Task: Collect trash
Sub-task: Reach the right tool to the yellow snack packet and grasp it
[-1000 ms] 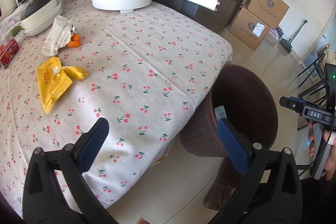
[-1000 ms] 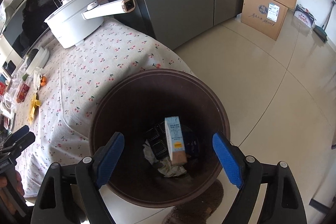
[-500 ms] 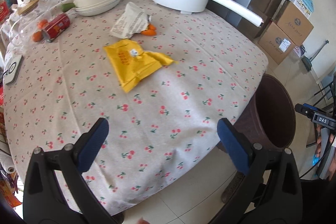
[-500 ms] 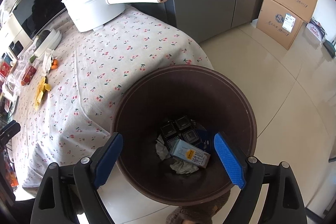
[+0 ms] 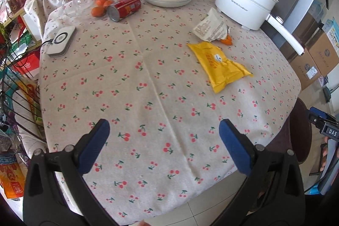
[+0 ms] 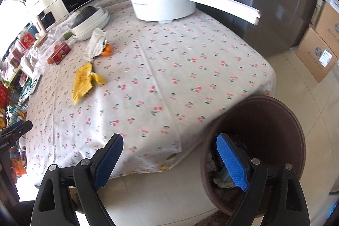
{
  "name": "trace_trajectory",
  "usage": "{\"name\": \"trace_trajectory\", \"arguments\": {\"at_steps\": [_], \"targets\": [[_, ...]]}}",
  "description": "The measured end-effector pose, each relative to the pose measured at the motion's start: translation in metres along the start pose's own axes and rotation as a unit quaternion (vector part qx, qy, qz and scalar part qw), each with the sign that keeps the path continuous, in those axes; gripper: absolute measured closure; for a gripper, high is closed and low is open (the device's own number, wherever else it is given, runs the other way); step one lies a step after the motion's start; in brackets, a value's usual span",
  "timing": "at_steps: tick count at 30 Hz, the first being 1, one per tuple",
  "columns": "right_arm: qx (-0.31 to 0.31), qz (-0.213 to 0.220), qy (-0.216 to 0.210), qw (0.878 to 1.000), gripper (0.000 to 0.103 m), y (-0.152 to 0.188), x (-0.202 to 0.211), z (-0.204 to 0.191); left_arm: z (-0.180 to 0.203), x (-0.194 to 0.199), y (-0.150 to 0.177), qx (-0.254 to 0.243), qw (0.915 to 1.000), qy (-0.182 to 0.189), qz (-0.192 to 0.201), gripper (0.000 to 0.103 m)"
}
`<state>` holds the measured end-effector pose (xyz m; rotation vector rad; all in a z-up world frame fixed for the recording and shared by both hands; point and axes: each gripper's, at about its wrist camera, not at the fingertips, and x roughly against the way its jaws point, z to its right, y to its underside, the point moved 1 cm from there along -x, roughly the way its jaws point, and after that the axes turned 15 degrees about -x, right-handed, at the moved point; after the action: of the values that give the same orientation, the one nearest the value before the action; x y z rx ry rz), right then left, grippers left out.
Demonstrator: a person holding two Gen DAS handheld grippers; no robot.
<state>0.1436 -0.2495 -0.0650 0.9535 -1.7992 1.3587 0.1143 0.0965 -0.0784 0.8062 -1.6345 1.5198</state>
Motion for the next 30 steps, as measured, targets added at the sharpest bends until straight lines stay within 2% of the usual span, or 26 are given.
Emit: {"name": "trace_trajectory", "arguments": {"at_steps": [8, 15, 20, 27, 30], "targets": [[0.086, -0.023, -0.014, 0.996, 0.011, -0.004, -0.053, -0.11, -0.037, -0.002, 0.004, 0.018, 0.9996, -0.021, -0.008, 0.001], [0.136, -0.032, -0.011, 0.99, 0.007, -0.013, -0.099, -0.174, -0.056, -0.002, 0.001, 0.04, 0.9991, -0.015, -0.003, 0.001], [0.149, -0.036, 0.015, 0.988, 0.004, -0.023, -0.128, -0.2, -0.063, -0.004, -0.001, 0.047, 0.9987, -0.017, -0.004, 0.001], [0.164, -0.043, 0.052, 0.984, 0.004, -0.026, -0.159, -0.211, -0.062, -0.007, -0.004, 0.05, 0.9986, -0.018, -0.006, 0.001], [0.157, -0.04, 0.051, 0.986, 0.012, -0.027, -0.159, -0.206, -0.058, -0.009, -0.005, 0.047, 0.9987, -0.018, -0.008, 0.001]]}}
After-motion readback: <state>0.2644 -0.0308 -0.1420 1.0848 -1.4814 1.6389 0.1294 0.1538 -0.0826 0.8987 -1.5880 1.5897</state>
